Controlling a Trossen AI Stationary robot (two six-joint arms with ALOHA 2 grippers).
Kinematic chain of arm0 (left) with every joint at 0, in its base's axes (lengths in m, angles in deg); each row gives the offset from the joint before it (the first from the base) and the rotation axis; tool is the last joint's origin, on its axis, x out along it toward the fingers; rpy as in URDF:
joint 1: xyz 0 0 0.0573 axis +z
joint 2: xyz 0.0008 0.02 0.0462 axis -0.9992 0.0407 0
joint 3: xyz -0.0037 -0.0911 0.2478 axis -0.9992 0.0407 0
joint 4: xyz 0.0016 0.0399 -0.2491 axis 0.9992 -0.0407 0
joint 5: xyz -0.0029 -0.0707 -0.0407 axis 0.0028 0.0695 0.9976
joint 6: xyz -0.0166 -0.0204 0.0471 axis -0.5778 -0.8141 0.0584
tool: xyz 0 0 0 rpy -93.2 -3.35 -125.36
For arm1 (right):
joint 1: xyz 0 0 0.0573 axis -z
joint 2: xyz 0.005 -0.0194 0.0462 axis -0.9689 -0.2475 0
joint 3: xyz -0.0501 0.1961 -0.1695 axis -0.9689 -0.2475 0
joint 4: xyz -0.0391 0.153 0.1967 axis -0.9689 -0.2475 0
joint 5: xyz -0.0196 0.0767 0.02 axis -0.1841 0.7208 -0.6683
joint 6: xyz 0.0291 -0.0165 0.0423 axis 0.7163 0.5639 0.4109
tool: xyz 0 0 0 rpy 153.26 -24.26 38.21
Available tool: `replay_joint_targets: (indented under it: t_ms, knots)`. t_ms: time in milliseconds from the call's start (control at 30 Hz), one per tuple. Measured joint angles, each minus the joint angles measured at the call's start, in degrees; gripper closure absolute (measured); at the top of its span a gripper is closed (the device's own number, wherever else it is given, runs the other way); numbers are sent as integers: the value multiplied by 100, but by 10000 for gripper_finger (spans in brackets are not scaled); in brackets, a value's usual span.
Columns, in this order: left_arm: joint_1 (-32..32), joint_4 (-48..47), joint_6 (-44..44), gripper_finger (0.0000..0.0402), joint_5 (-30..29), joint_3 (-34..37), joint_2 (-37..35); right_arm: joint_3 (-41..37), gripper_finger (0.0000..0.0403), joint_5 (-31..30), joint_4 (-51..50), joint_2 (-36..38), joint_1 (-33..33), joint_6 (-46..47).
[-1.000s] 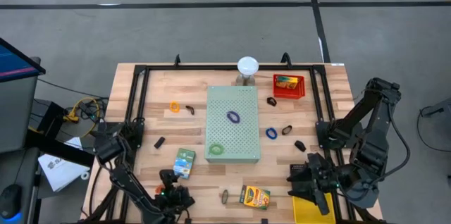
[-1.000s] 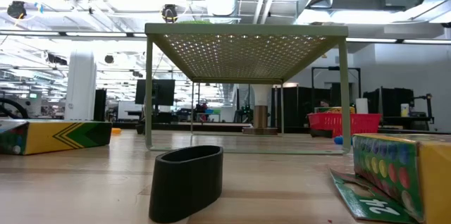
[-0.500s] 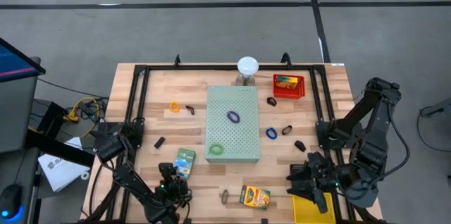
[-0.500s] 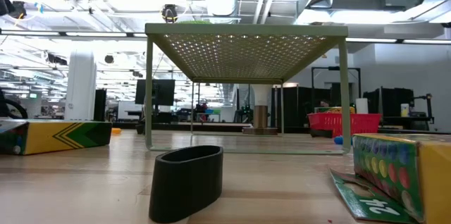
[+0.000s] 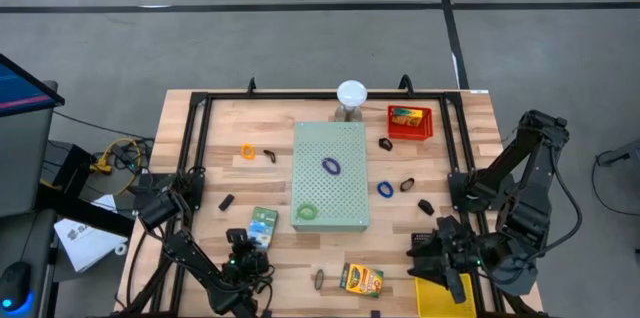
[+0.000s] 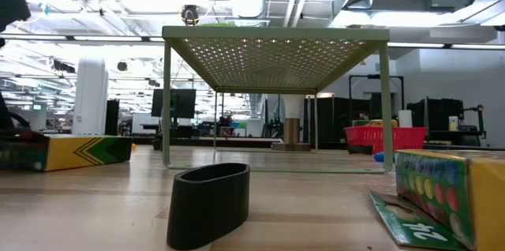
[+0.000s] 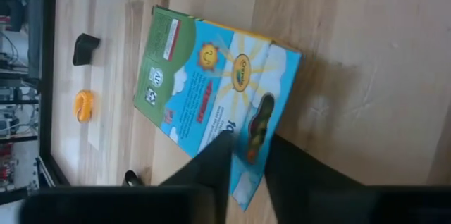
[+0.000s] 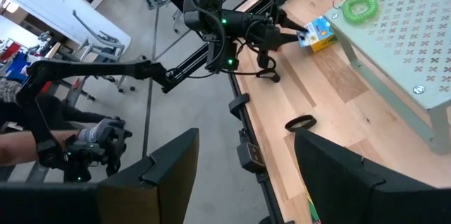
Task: Pick & Place Office Desk Supplies
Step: Put the top yellow crayon box into the red bin
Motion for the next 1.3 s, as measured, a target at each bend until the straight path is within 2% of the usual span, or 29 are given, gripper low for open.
replay_joint_targets:
  t_ms: [133,400,767,1033,1300]
  knots:
    - [0,-25,-38,394,10,2,-16,0,172,1,-2,0,0,0]
    - [0,-201,-455,400,119,9,-595,0,172,-1,2,0,0,-4]
    - [11,-383,-434,401,105,9,-2537,0,172,-20,326,0,39,-759]
    - [176,-197,-159,401,101,9,-4057,3,172,12,949,5,333,-1845]
    - [541,167,644,401,130,9,-5035,558,172,932,1527,22,1237,-3333]
